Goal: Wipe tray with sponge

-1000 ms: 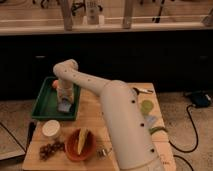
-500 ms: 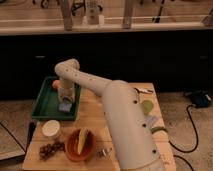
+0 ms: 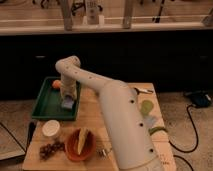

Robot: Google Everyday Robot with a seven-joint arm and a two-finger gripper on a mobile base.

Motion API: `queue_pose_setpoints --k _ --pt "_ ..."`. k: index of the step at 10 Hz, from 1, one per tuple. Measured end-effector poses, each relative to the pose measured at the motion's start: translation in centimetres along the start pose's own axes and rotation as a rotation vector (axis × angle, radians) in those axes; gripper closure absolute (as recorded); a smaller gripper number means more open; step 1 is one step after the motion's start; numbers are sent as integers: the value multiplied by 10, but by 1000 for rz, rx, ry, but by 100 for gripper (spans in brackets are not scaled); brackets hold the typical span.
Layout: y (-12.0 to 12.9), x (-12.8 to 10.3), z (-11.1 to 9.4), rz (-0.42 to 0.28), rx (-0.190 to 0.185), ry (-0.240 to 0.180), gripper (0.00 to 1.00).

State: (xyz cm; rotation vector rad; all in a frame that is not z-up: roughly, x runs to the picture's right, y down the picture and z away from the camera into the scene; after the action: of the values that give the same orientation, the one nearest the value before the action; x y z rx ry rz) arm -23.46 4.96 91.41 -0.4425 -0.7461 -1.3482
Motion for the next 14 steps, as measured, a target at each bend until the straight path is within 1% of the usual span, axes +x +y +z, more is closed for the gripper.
queue_pose_setpoints --k 1,2,3,5,7,9,10,11,12,14 --pt "-1 5 0 -1 -13 1 96" --pt "-2 11 -1 -5 -17 5 96" --pt "-6 20 0 -21 -29 4 96" --pt "-27 26 6 -74 -28 -5 96" --pt "-55 27 16 -171 -22 -36 96" --pt "-77 17 28 -278 -16 -87 96" --pt "-84 10 32 -319 -17 -114 96" --pt "-85 0 36 -358 -20 -145 96" --pt "-83 -8 38 -384 -24 -169 96" --pt "-71 -29 39 -428 -37 -224 96"
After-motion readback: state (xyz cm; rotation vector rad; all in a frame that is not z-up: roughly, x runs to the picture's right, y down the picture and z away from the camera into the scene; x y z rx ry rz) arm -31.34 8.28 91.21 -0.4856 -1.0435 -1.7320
